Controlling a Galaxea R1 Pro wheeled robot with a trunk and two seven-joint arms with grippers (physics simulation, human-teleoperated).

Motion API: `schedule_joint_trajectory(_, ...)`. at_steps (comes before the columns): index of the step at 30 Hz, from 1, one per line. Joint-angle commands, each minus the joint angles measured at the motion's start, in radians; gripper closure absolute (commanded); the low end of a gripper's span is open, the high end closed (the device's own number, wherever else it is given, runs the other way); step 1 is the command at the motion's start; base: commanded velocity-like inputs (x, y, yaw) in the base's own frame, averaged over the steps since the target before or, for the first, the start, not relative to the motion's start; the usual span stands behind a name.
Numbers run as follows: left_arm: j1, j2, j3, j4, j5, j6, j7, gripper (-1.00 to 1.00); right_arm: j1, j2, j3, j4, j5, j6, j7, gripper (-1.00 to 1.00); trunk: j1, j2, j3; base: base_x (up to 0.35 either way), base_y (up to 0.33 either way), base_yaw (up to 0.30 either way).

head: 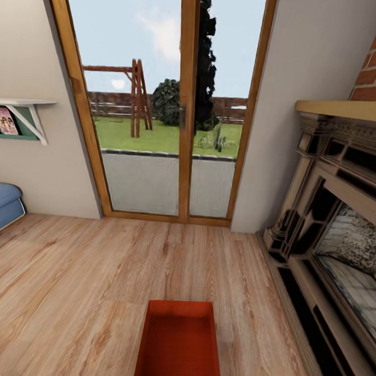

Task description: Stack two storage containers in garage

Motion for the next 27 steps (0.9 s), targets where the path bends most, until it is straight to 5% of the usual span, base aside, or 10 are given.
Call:
schedule_joint_trajectory(1, -0.001, 0.000, -0.002, 0.001, 0.005, -0.003, 0.000, -1.00, -0.001, 0.000, 0.008, 0.003, -0.005, -0.006, -0.001, -1.00, 0.000, 0.000, -0.002, 0.000, 0.000, 0.000)
schedule_joint_trajectory(20, -0.001, -0.001, -0.006, -0.014, -0.005, -0.006, 0.000, -1.00, -0.001, 0.002, 0.010, 0.003, 0.001, -0.007, 0.004, -1.00, 0.000, 0.000, -0.032, 0.000, 0.000, 0.000)
schedule_joint_trajectory(27, -0.001, 0.000, -0.009, -0.014, -0.004, -0.006, 0.000, -1.00, -0.001, 0.003, 0.008, 0.003, 0.065, -0.007, 0.008, -1.00, 0.000, 0.000, -0.043, 0.000, 0.000, 0.000)
